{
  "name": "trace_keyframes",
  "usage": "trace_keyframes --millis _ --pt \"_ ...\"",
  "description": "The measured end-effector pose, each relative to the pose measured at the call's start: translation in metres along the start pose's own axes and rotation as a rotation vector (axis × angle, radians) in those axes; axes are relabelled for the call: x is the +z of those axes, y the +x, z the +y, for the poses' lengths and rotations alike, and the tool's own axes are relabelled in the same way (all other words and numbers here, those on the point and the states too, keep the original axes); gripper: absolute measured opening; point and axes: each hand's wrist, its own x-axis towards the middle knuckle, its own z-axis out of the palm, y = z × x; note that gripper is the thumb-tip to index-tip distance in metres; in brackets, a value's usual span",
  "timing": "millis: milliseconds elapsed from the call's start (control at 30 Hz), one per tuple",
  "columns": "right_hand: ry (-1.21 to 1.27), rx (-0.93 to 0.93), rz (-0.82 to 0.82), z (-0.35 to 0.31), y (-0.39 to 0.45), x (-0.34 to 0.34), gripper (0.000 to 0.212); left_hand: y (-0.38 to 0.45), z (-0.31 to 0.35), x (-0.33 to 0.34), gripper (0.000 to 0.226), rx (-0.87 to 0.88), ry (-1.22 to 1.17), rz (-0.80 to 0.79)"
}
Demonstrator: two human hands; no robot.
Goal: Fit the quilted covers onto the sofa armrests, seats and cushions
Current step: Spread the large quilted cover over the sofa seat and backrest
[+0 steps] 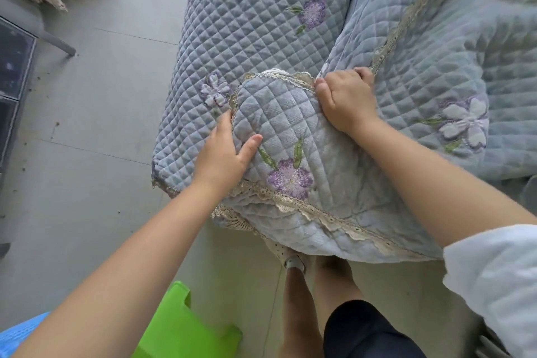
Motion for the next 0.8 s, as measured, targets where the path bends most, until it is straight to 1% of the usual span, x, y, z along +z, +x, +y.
trace_keyframes --millis 67,133,200,300,333,400,433,500,600,700,800 --pt "-0.056 -0.025 0.033 0.006 0.008 -0.001 0.077 -0.004 0.007 0.001 0.074 0.011 0.128 -0.016" --pt "-0.074 -0.082 0.018 0.012 0.013 -0.006 0.075 -0.006 0.016 0.000 0.080 0.022 0.220 -0.031" --pt "-0.073 -0.109 -0.010 0.019 0.017 -0.008 0.068 -0.009 0.022 0.001 0.087 0.031 0.280 -0.046" --pt "-0.126 -0.082 0.043 0.029 0.016 -0.003 0.055 -0.015 0.029 0.008 0.093 0.003 0.374 -0.102" --pt "-0.136 -0.070 0.067 0.030 0.014 0.000 0.053 -0.017 0.029 0.013 0.093 0.003 0.420 -0.072" --pt "-0.127 -0.062 0.094 0.030 0.014 0.007 0.052 -0.016 0.023 0.021 0.088 0.009 0.447 0.016" --pt "-0.114 -0.038 0.081 0.029 0.015 0.008 0.055 -0.013 0.018 0.025 0.085 0.037 0.458 0.032" --pt "-0.110 -0.017 -0.003 0.025 0.019 0.007 0.066 -0.009 0.010 0.031 0.076 0.101 0.507 0.054" --pt "-0.127 -0.031 0.005 0.025 0.022 0.008 0.073 -0.003 0.002 0.038 0.060 0.303 0.630 0.135" --pt "-0.100 -0.001 0.037 0.029 0.020 0.014 0.066 0.001 0.001 0.040 0.057 0.429 0.675 0.137" --pt "-0.043 -0.002 0.057 0.034 0.012 0.009 0.060 0.002 0.006 0.040 0.054 0.457 0.670 0.087"
